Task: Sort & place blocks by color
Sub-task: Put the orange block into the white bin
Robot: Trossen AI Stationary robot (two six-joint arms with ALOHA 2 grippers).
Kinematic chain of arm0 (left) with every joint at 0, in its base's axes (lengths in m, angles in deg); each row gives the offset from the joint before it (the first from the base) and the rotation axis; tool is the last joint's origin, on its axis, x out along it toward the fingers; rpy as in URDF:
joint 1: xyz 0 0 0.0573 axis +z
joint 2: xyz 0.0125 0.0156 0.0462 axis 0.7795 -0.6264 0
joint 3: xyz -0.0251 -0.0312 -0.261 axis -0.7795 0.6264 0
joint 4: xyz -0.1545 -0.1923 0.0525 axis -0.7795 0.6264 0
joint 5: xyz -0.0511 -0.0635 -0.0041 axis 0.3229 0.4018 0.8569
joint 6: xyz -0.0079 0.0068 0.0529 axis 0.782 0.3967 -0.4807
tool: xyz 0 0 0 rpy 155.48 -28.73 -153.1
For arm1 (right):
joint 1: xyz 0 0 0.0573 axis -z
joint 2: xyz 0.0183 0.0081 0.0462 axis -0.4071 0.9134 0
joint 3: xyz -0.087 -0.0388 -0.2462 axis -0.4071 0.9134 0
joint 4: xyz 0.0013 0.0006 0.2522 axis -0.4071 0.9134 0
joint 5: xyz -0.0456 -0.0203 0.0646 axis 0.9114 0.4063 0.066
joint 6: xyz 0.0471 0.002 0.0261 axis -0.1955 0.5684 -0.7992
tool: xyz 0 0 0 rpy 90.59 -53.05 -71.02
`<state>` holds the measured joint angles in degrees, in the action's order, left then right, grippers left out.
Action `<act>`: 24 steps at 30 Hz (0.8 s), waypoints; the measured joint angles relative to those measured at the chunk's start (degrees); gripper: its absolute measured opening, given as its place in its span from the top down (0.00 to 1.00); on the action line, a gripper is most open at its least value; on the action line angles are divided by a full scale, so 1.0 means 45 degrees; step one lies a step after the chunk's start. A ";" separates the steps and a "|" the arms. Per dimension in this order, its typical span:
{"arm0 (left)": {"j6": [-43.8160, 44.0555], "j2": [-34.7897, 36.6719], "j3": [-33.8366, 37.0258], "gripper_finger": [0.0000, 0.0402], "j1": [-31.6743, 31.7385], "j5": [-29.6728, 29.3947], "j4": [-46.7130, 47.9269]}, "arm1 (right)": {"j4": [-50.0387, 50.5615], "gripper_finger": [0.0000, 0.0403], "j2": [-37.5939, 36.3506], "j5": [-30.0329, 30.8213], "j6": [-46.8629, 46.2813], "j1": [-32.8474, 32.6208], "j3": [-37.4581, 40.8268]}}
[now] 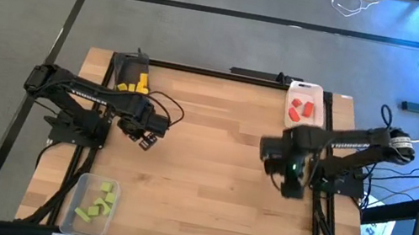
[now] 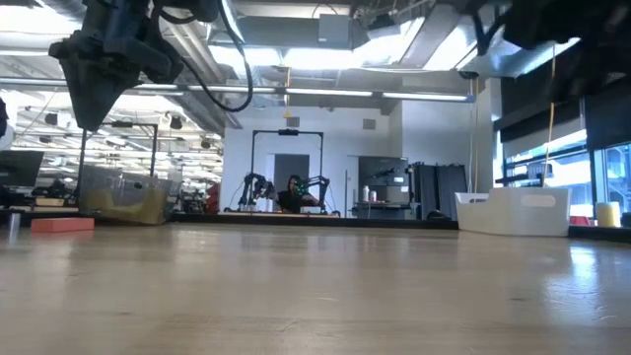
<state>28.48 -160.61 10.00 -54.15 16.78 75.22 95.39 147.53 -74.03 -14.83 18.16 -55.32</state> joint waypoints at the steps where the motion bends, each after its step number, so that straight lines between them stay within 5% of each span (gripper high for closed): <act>1: -0.0005 0.0000 0.0000 0.82 0.0000 -0.0099 -0.0001 | -0.0455 0.59 0.0000 -0.0022 -0.0800 -0.0430 0.0189; 6: -0.0587 0.0000 0.0000 0.82 0.0000 -0.0243 -0.0021 | -0.2693 0.59 0.0000 -0.0166 -0.6040 -0.1854 0.1059; 10: -0.1139 0.0000 0.0000 0.82 0.0000 -0.0261 -0.0079 | -0.5128 0.59 0.0005 -0.1011 -0.8247 -0.3031 0.1496; 17: -0.1694 0.0000 0.0000 0.82 0.0005 -0.0817 -0.0098 | -0.8849 0.59 0.0015 0.2979 -1.0370 -0.5829 0.1623; 24: -0.2329 0.0000 0.0000 0.83 0.0005 -0.0821 -0.0144 | -0.9911 0.59 0.0338 0.5651 -1.2635 -0.8226 0.1618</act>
<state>18.00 -160.61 10.00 -54.13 13.09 74.57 50.79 149.05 -48.60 -71.69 -18.86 -48.04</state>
